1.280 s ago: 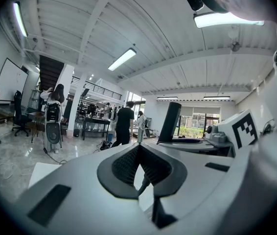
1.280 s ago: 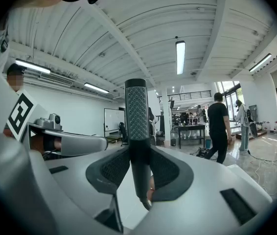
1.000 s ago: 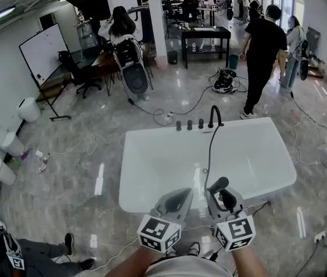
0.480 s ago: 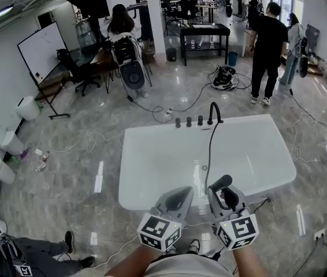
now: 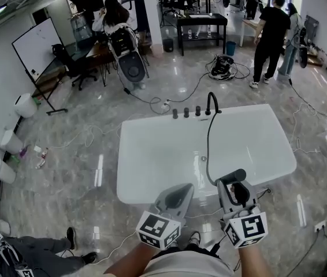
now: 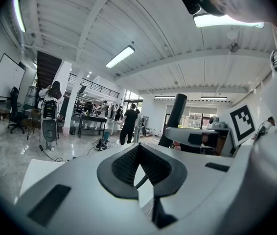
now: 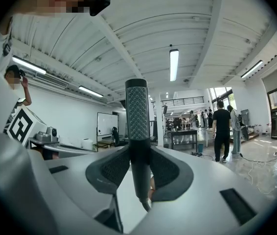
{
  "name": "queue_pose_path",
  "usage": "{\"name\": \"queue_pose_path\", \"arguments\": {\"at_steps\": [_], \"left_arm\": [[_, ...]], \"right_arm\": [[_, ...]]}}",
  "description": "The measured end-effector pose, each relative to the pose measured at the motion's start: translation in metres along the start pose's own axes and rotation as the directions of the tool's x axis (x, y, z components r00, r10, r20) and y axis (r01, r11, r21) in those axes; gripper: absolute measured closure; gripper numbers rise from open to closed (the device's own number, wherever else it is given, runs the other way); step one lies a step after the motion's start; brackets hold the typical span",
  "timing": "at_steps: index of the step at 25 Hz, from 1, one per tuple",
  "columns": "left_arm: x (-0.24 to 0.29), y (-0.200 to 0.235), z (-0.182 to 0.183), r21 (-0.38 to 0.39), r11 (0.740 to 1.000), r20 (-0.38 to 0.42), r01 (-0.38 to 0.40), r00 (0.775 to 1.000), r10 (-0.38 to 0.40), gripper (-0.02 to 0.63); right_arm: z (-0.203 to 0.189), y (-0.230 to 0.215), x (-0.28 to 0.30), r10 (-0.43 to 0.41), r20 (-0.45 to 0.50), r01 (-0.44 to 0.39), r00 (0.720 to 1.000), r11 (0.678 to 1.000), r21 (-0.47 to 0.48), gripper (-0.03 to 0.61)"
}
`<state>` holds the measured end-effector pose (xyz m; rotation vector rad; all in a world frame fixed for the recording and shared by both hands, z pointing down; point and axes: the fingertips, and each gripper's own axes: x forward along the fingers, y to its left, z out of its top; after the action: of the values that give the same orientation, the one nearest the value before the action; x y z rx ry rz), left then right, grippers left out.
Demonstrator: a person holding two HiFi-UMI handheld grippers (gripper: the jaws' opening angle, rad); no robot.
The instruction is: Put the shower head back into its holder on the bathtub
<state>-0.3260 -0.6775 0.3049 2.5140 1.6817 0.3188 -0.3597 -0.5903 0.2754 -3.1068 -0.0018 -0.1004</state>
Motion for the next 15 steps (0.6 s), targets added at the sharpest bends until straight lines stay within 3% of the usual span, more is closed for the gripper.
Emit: {"name": "queue_pose_path", "arguments": {"at_steps": [9,15], "left_arm": [[0.037,-0.037,-0.006,0.017,0.995,-0.029,0.102,0.994,-0.102,0.611],[0.069,-0.067,-0.021,0.025,0.983,-0.066,0.183,0.981,-0.181,0.611]], "right_arm": [[0.013,-0.067,-0.043,-0.154,0.026,0.154,0.988,0.988,0.017,0.440],[0.008,-0.122,-0.075,-0.272,0.036,0.270,0.962,0.961,0.055,0.440]]}}
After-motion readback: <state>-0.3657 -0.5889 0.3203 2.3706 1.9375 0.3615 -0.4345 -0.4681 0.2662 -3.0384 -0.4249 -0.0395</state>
